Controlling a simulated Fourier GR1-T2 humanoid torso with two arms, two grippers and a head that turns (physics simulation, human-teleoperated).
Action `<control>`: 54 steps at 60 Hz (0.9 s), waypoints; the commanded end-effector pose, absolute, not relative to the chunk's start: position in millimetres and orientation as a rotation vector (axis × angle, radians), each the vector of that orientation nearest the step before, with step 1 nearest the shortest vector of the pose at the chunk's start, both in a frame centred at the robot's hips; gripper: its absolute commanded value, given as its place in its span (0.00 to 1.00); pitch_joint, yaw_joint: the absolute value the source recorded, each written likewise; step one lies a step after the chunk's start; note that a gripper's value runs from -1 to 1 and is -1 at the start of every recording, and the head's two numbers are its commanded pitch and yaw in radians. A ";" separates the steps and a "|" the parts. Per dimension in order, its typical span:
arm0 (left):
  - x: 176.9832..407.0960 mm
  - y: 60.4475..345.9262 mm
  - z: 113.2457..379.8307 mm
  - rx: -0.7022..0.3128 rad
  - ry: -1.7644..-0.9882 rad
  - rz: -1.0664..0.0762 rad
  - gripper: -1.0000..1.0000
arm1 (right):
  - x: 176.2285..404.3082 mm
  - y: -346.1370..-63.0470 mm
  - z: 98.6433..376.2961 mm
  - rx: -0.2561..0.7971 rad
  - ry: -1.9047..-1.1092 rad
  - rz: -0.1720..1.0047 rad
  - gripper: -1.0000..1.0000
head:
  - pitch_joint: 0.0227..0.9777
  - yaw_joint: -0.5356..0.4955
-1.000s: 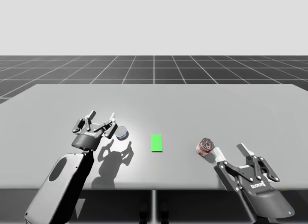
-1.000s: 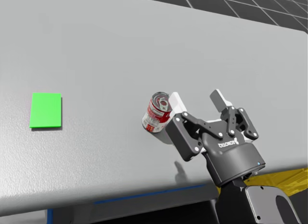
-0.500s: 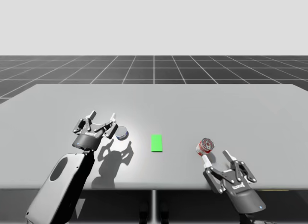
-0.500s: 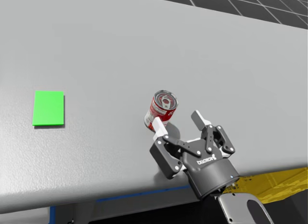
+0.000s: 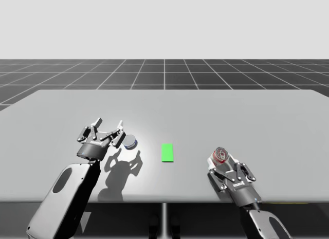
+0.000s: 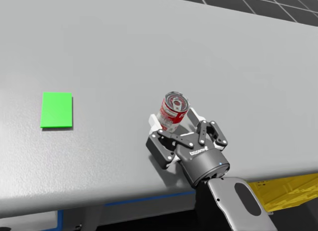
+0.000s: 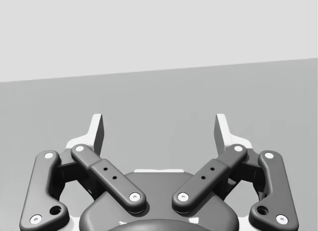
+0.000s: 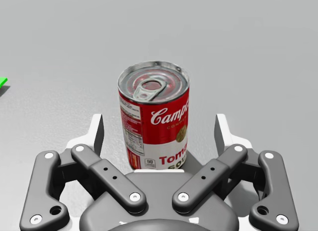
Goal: Look at the card. If it is red, pick the object on the left. If it is green, pick the object on the right.
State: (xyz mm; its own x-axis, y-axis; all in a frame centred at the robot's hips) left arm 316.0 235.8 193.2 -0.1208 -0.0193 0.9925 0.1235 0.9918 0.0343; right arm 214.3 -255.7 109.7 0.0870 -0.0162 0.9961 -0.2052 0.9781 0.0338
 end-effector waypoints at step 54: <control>316.8 234.8 192.6 -0.080 -1.682 -0.131 0.00 | 238.9 -252.5 94.4 0.128 -1.442 0.146 1.00 | 0.65 0.15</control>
State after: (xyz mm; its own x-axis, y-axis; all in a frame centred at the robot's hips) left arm 316.5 235.4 193.7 -0.1182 -0.0232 0.9927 0.1286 0.9909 0.0385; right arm 239.1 -247.6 104.4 0.0926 0.0400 0.9949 -0.2798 0.9600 -0.0125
